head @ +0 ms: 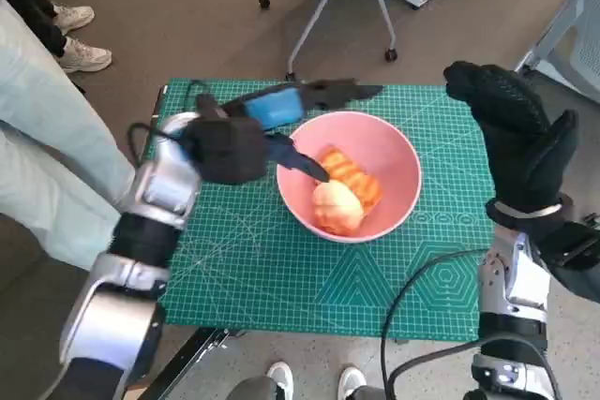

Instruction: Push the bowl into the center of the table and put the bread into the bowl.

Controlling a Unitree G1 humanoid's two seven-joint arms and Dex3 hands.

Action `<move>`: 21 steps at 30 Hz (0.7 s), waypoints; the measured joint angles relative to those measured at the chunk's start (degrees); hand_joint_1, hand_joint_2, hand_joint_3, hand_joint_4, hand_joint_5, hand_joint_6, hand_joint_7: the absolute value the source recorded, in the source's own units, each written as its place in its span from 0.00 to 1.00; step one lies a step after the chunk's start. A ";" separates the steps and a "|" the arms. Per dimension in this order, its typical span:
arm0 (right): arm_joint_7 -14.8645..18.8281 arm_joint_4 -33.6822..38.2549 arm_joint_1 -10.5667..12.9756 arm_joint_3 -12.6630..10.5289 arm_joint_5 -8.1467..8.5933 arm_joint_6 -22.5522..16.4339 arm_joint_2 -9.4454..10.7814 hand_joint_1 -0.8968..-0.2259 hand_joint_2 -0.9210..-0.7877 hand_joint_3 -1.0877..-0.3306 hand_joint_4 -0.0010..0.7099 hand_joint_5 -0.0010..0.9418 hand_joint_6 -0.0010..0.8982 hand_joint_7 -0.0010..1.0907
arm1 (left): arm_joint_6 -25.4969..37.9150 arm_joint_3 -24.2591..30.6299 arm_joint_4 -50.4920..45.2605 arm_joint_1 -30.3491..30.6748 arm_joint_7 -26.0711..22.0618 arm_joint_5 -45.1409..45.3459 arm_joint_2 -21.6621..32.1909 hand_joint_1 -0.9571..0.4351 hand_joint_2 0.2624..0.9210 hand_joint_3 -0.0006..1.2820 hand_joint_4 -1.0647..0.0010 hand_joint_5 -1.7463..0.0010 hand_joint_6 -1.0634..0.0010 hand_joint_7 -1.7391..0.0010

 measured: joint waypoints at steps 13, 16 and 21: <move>-3.78 -2.32 -2.32 0.98 -2.63 0.68 0.04 0.31 0.00 0.42 0.25 0.00 0.24 0.19 | -4.73 13.13 -11.69 9.08 3.17 -21.66 -7.69 0.17 1.00 0.30 0.99 1.00 0.84 0.99; -5.44 -2.41 -3.39 1.31 -4.08 0.53 0.14 0.33 0.00 0.43 0.25 0.01 0.25 0.19 | -6.62 14.91 -13.18 10.75 4.58 -25.23 -10.80 0.16 1.00 0.33 0.98 0.99 0.84 0.99; -8.03 -2.40 -4.79 2.08 -6.54 0.04 0.39 0.33 0.00 0.43 0.27 0.01 0.25 0.20 | -7.40 15.76 -15.32 12.66 7.35 -25.89 -13.14 0.15 1.00 0.37 0.97 0.99 0.83 0.99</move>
